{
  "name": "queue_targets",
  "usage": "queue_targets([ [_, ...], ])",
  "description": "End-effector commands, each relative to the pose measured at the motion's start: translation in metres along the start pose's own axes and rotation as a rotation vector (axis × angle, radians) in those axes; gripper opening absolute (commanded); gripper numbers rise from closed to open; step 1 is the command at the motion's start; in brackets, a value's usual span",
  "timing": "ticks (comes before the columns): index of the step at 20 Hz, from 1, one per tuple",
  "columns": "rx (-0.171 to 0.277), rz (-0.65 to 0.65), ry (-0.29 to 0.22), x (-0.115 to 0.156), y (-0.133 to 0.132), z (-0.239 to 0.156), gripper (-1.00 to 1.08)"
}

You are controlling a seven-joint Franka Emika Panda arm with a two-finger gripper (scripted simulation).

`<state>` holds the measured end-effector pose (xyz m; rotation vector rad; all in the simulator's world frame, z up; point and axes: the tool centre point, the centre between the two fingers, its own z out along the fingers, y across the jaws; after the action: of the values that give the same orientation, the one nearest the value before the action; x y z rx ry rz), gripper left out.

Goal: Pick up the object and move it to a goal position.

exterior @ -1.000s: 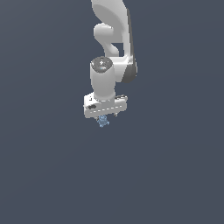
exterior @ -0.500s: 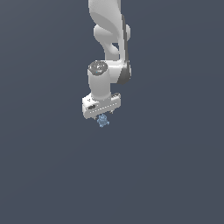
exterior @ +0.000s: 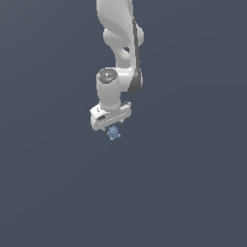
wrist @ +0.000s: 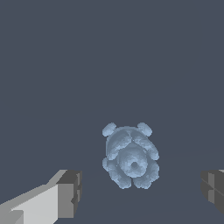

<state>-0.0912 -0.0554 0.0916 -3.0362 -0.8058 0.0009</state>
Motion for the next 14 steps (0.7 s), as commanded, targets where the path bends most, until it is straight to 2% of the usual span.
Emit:
queue_targets([
  [1,0.000,0.000,0.000,0.000,0.000,0.000,1.00],
  [6,0.000,-0.001,0.000,0.000,0.000,0.007,1.00],
  [14,0.000,-0.004,0.000,-0.001,-0.001,0.041,1.00],
])
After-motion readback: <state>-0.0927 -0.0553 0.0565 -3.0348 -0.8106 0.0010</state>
